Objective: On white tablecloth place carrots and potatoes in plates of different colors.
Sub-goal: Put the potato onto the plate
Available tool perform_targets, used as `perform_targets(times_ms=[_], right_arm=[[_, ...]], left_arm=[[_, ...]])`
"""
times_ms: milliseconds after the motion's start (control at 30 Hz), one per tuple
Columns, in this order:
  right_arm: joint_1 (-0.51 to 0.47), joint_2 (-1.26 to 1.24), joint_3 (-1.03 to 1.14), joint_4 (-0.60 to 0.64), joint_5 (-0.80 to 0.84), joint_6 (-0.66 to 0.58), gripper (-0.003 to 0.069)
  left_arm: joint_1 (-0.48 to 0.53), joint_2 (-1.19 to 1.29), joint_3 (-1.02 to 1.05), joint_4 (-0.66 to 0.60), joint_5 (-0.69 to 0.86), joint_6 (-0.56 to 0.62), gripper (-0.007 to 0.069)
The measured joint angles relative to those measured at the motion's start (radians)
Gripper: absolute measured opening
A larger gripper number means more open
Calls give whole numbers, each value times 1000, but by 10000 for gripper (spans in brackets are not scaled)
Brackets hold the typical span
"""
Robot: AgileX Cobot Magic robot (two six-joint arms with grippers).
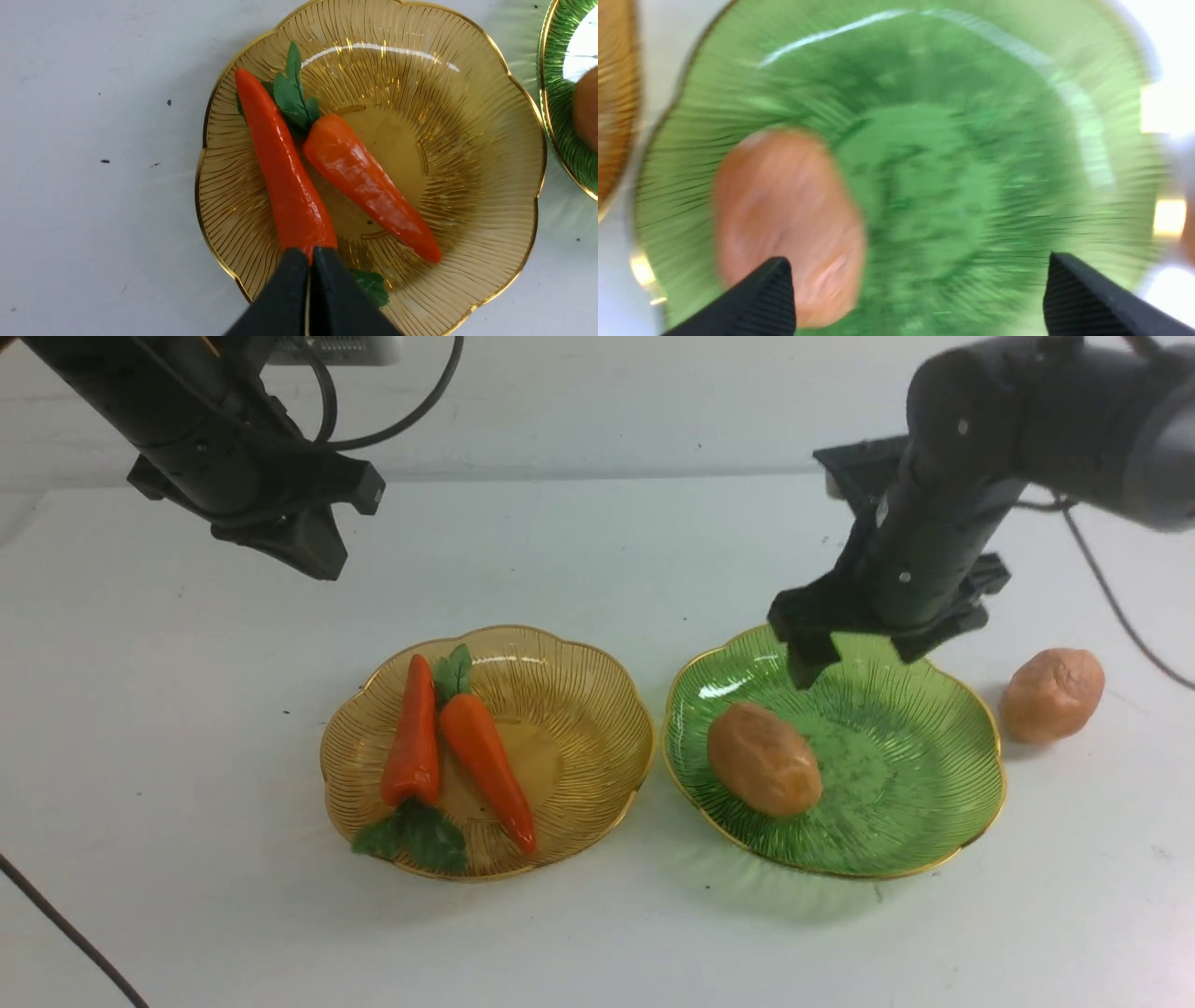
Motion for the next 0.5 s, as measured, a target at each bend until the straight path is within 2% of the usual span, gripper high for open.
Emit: perform_targets(times_ms=[67, 167, 200, 267, 333, 433, 500], right_arm=[[-22, 0, -28, -37, 11, 2, 645], [-153, -1, -54, -65, 28, -1, 377], [-161, 0, -54, -62, 28, -1, 359], [-244, 6, -54, -32, 33, 23, 153], [-308, 21, -55, -2, 36, 68, 38], [-378, 39, -55, 11, 38, 171, 1], [-403, 42, -55, -9, 39, 212, 29]], left_arm=[[0, 0, 0, 0, 0, 0, -3], [0, 0, 0, 0, 0, 0, -3], [0, 0, 0, 0, 0, 0, -3], [0, 0, 0, 0, 0, 0, -3], [0, 0, 0, 0, 0, 0, -3], [0, 0, 0, 0, 0, 1, -3], [0, 0, 0, 0, 0, 3, -3]])
